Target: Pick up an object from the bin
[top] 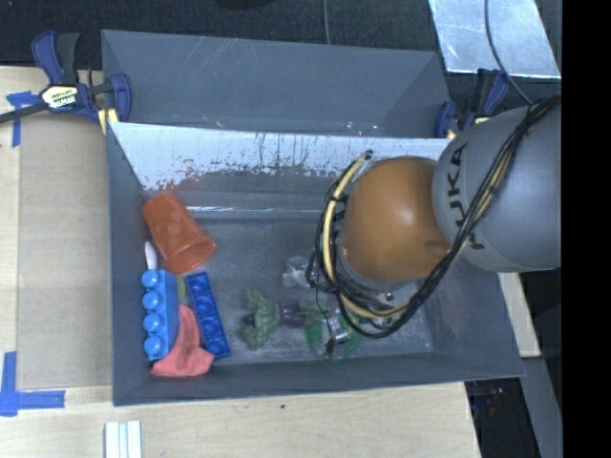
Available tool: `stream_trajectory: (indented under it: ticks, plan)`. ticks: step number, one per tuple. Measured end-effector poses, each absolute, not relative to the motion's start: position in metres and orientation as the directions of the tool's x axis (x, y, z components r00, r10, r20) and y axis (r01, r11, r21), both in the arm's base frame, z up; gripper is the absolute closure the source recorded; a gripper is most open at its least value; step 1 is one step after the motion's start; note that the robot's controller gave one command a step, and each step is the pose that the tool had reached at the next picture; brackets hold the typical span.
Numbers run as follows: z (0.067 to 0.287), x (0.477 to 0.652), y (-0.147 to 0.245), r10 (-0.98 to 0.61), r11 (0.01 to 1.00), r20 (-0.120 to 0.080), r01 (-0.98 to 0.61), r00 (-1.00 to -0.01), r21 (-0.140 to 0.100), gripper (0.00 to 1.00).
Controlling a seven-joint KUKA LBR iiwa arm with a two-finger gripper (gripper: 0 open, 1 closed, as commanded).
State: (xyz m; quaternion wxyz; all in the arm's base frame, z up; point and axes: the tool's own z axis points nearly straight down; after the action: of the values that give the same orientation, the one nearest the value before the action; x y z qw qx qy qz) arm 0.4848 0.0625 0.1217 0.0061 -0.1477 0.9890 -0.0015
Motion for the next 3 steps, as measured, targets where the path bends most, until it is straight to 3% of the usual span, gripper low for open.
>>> stream_trajectory:
  ticks: [1,2,3]
  plan:
    - [0.07,0.496,0.032,-0.184,0.983,-0.008,-0.184,-0.983,-0.001,0.0]
    - [0.09,0.483,0.059,-0.302,0.953,-0.013,-0.302,-0.953,-0.003,1.0]
    - [0.09,0.483,0.059,-0.302,0.953,-0.013,-0.302,-0.953,-0.003,1.0]
